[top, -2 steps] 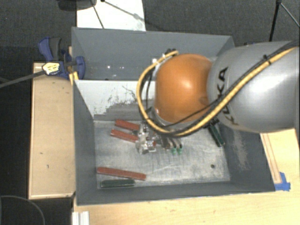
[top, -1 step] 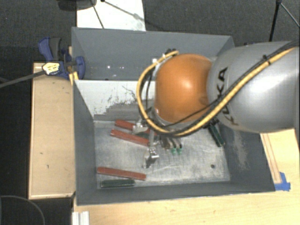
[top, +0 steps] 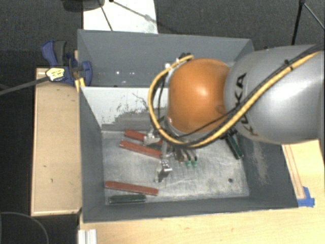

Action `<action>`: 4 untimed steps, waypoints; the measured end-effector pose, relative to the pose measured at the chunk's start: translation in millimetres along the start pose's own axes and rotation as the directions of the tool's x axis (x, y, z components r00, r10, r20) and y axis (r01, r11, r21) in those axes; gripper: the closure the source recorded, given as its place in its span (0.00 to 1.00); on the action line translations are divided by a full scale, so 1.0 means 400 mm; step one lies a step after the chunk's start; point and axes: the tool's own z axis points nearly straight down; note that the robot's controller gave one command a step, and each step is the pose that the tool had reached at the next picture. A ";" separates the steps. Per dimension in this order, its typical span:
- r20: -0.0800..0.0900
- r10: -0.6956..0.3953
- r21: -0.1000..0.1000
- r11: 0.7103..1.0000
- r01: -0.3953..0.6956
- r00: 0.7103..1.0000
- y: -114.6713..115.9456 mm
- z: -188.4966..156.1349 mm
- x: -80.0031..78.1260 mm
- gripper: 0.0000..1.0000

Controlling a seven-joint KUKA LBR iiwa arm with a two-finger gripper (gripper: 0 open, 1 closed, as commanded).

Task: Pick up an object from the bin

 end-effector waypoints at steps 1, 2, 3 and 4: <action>0.007 0.005 -0.001 1.000 -0.005 1.000 -0.003 0.126 0.013 0.00; 0.004 -0.024 0.000 1.000 0.024 1.000 -0.068 0.298 0.042 0.00; -0.001 -0.015 0.001 1.000 0.015 1.000 -0.069 0.329 0.046 1.00; -0.001 -0.013 0.001 1.000 0.013 1.000 -0.069 0.329 0.046 1.00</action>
Offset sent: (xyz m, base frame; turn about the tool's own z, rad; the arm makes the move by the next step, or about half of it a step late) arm -0.0179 -0.0388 -0.1383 -0.0334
